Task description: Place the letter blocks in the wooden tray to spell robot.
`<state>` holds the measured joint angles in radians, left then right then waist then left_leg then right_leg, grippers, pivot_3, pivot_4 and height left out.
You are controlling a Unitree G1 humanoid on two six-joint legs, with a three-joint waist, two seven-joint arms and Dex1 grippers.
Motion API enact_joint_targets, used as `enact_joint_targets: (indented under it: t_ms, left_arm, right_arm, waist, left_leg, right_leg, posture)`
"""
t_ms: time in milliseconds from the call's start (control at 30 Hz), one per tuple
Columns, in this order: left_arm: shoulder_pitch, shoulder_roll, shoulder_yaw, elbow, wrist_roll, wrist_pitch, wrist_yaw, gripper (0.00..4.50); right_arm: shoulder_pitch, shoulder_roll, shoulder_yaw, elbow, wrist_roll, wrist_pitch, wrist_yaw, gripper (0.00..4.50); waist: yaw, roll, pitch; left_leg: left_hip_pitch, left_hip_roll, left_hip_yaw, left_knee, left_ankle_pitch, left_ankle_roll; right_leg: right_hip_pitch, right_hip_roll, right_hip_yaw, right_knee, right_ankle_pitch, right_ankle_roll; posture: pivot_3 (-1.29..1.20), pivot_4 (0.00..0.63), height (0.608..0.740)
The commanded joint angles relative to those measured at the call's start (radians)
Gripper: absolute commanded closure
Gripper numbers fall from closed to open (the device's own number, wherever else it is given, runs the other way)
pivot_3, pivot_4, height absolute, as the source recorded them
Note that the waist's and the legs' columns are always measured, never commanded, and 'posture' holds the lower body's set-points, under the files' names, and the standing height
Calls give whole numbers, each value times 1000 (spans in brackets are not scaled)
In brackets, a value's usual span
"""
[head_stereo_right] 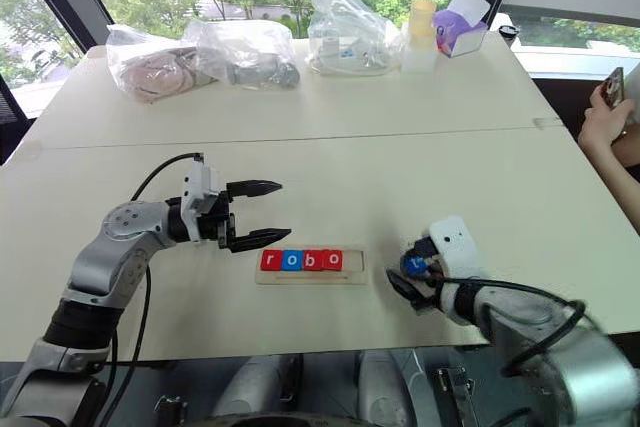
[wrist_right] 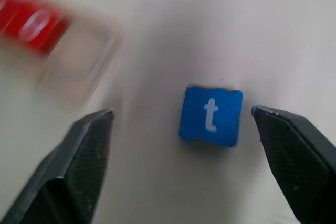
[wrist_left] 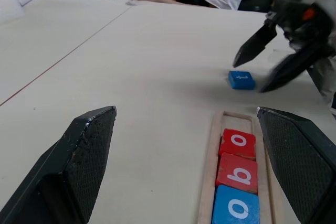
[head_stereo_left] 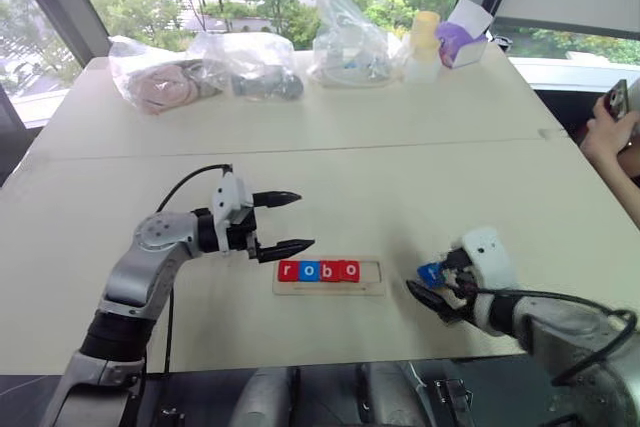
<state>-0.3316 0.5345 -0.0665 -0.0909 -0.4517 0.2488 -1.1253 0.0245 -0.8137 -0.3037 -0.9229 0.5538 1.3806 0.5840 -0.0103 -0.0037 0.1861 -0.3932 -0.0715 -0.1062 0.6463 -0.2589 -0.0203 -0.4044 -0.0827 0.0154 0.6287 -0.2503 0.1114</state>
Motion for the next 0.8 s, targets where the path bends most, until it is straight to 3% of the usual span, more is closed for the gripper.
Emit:
enact_joint_targets:
  t_ms: [33, 133, 267, 567, 800]
  left_arm:
    - [-19, -5, 4, -6, -1, -18, -1, 0]
    - [-22, -10, 6, -3, 3, -20, 1, 0]
    - [-18, -7, 15, -12, 3, -18, 9, 0]
    - [27, 13, 35, -74, -8, 4, 43, 0]
    - [46, 30, 44, -114, -19, 28, 63, 0]
  right_arm:
    - [93, -131, 4, 127, -80, -413, 256, 79]
    - [147, -221, 39, 322, -157, -706, 433, 79]
    - [74, -257, 152, 572, -268, -1042, 562, 79]
    - [-88, -219, 327, 819, -377, -1261, 643, 79]
    - [-156, -180, 372, 865, -382, -1304, 668, 79]
  waist:
    - [1, -2, 0]
    - [1, -3, 1]
    - [-4, -5, 2]
    - [3, -5, 2]
    - [-1, -5, 2]
  left_leg:
    - [0, 0, 0, 0, 0, 0]
    - [0, 0, 0, 0, 0, 1]
    - [1, 0, 3, 1, 0, 1]
    - [1, 0, 2, 1, 0, 0]
    - [1, 0, 1, 1, 0, 0]
  right_leg:
    - [0, 0, -1, 0, 0, 1]
    - [1, 0, 0, 0, -1, 2]
    - [1, -1, 1, 0, 0, 1]
    - [0, -1, 2, 1, 0, 1]
    - [0, -4, 2, 1, 0, 0]
  posture:
    - [0, 150, 740]
    - [0, 150, 740]
    - [0, 150, 740]
    - [0, 150, 740]
    - [0, 150, 740]
